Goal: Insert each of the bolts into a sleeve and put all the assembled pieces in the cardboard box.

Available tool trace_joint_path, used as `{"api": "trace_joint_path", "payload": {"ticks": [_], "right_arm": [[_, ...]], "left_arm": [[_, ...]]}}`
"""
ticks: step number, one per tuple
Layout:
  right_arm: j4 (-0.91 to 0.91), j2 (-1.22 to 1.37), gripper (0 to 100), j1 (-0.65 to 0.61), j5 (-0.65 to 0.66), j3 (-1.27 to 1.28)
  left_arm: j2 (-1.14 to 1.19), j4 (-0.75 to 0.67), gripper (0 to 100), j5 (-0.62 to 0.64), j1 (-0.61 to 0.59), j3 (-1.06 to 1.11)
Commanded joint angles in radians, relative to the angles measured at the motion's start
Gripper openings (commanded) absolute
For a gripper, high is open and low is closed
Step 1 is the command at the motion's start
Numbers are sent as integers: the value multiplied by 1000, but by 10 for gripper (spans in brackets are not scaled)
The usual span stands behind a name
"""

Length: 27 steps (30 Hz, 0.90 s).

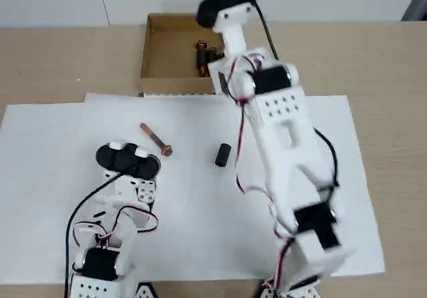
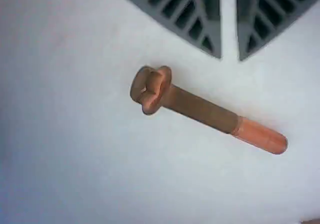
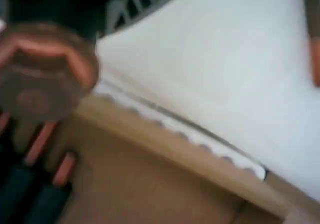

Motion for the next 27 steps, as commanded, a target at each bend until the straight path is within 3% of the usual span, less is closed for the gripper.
{"api": "trace_joint_path", "payload": {"ticks": [1, 22, 27], "right_arm": [[-7, 113, 3, 5, 80, -236], [-7, 889, 6, -1, 644, -1068], [36, 978, 132, -15, 649, -1192]], "left_arm": [[-5, 31, 6, 129, -2, -4], [-6, 38, 6, 140, -8, -4], [-6, 38, 6, 140, -8, -4]]}}
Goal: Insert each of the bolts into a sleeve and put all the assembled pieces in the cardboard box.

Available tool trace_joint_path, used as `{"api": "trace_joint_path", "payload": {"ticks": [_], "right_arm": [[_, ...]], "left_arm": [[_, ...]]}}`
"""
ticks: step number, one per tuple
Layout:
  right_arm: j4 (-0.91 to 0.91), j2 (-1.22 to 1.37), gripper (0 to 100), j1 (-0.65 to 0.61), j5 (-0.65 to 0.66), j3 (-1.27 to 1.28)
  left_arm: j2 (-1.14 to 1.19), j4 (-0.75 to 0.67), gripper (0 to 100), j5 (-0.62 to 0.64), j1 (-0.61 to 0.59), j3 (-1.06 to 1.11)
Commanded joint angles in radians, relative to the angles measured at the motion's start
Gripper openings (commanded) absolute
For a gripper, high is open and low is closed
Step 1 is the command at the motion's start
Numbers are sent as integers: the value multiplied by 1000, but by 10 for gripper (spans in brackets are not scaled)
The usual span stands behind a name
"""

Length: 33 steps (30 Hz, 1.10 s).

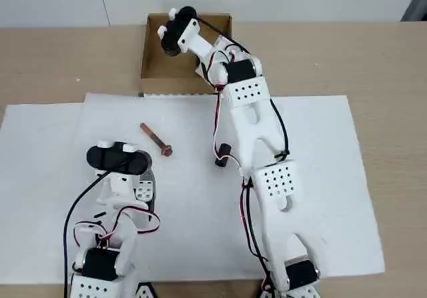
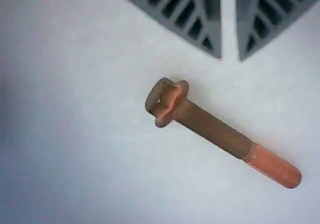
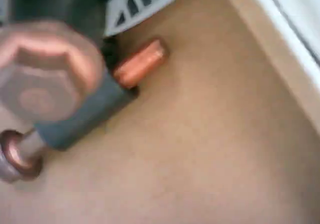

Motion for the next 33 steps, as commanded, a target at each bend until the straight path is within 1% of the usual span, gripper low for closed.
{"api": "trace_joint_path", "payload": {"ticks": [1, 9, 12, 15, 18, 24, 29, 33], "right_arm": [[35, -10, 147, -16, 17, -118], [58, -28, 71, -28, 15, -143], [147, -64, 48, -28, 14, -176], [252, -108, 3, -28, 11, -207], [361, -156, 4, -28, -71, -269], [572, -291, 3, -28, -221, -272], [598, -386, 3, -28, -319, -239], [607, -489, 3, -30, -400, -133]], "left_arm": [[-6, 2, 6, 3, -8, -4], [-6, 2, 6, 5, -6, -4], [-6, 0, 6, 5, -6, -4], [-6, 0, 6, 5, -8, -4], [-5, -2, 6, 5, -8, -4], [-5, -2, 6, 5, -8, -4], [-5, -2, 6, 5, -8, -4], [-5, -2, 6, 5, -8, -4]]}}
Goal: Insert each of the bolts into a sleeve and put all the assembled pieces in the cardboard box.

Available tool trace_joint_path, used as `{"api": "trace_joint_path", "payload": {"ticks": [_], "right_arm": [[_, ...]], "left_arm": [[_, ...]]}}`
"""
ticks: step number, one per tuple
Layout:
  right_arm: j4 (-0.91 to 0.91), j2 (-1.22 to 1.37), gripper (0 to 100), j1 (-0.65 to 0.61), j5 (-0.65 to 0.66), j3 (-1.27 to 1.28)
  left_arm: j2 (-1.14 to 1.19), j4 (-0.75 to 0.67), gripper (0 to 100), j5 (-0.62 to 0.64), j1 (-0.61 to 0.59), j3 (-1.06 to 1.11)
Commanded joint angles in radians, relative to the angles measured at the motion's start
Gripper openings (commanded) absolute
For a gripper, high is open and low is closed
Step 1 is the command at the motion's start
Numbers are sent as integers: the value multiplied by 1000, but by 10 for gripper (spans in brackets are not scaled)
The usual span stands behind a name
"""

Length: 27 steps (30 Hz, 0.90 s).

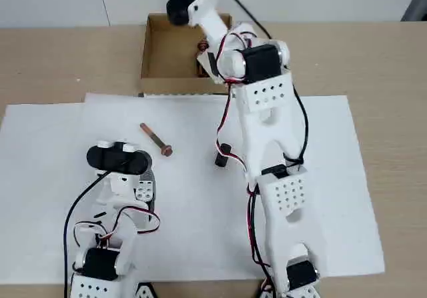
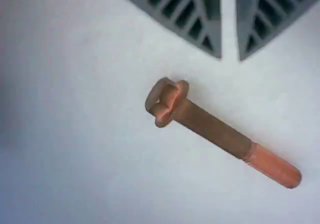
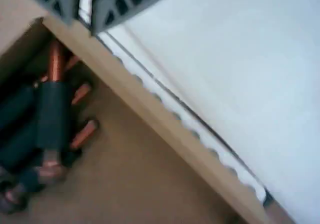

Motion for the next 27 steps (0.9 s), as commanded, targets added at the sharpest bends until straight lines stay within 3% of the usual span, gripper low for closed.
{"api": "trace_joint_path", "payload": {"ticks": [1, 13, 19, 27], "right_arm": [[15, -162, 3, -4, -78, 75], [5, -685, 4, -50, -420, 916], [2, -696, 5, -51, -629, 1111], [-15, -573, 6, -51, -736, 1217]], "left_arm": [[-5, -2, 6, 5, -8, -4], [-5, -2, 6, 5, -8, -4], [-5, -2, 6, 5, -8, -4], [-5, -2, 6, 5, -8, -4]]}}
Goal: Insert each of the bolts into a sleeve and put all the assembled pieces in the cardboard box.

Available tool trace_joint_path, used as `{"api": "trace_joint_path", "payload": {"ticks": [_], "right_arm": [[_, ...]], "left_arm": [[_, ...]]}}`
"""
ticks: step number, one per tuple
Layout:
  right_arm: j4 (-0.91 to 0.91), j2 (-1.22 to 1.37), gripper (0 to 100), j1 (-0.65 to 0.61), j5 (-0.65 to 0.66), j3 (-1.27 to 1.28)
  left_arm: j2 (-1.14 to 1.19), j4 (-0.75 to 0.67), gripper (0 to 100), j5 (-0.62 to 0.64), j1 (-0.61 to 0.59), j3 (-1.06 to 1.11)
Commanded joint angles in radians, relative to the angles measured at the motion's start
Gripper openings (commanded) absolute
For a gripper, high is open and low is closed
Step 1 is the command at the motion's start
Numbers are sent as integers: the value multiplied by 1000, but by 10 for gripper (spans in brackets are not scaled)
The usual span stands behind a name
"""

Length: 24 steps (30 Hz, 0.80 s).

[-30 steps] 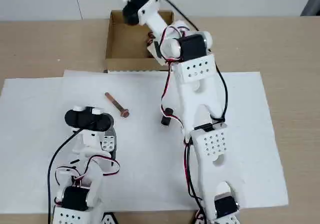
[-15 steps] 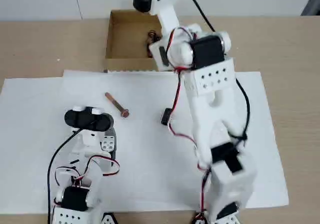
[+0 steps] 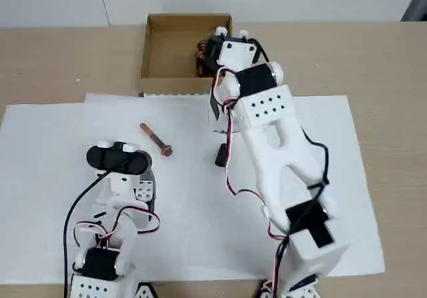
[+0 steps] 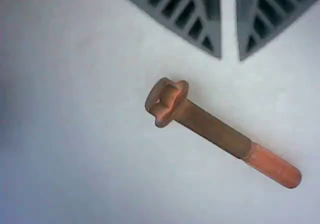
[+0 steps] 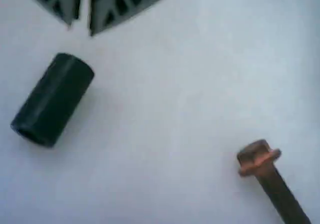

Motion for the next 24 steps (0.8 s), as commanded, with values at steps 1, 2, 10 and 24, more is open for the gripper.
{"api": "trace_joint_path", "payload": {"ticks": [1, 2, 10, 24], "right_arm": [[-13, 42, 6, -7, -49, 0], [-15, 62, 6, -7, -57, 0], [-93, 176, 6, -27, -63, 0], [-101, 191, 197, -44, -61, 0]], "left_arm": [[-5, -2, 6, 5, -8, -4], [-5, -2, 6, 5, -8, -4], [-5, -2, 6, 5, -8, -4], [-5, -3, 6, 5, -6, -4]]}}
